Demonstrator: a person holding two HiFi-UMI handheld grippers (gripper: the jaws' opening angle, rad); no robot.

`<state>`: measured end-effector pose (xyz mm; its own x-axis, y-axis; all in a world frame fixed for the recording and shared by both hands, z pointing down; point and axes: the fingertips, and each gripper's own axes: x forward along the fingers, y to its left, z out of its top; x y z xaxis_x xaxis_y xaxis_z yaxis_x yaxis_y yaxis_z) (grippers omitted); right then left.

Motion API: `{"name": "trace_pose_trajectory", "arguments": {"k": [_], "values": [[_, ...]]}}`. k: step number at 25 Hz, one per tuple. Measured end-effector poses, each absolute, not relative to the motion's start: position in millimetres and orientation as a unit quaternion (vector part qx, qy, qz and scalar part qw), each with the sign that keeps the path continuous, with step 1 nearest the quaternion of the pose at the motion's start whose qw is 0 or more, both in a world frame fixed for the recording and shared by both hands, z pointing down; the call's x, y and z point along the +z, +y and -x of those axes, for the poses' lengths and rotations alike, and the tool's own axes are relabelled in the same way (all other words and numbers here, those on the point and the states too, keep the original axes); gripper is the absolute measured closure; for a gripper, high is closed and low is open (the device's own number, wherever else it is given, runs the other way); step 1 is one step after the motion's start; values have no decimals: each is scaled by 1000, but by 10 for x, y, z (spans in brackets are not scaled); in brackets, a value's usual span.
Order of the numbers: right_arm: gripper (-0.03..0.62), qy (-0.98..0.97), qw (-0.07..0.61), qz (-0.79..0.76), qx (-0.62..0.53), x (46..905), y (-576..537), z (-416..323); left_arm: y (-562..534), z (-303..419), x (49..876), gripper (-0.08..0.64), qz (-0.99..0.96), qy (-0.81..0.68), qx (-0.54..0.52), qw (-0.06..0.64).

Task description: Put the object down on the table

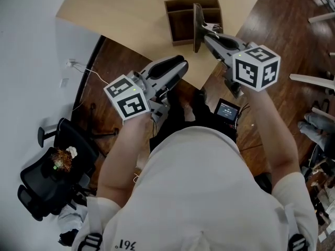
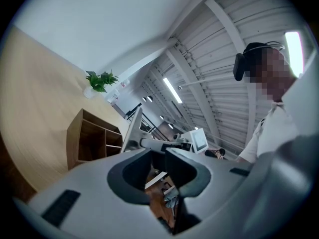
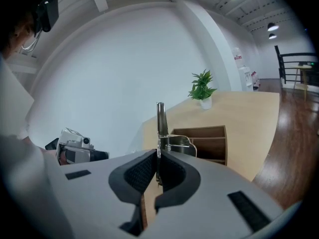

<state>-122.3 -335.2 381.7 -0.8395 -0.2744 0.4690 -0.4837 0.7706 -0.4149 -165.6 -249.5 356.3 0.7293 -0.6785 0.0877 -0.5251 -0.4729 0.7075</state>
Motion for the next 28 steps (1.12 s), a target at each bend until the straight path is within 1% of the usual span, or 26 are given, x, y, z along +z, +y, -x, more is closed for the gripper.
{"name": "trace_pose_trajectory", "arguments": {"k": [12, 17, 28], "values": [[588, -920, 224, -203, 249, 4043, -3719, 1572, -2795, 1734, 3689, 476, -852, -363, -99, 364], [588, -920, 251, -194, 229, 4203, -3823, 1687, -2793, 1767, 3762, 476, -847, -371, -95, 368], [588, -902, 314, -178, 235, 4684, -3835, 1845, -2813, 1825, 3795, 476, -842, -384, -101, 365]]}}
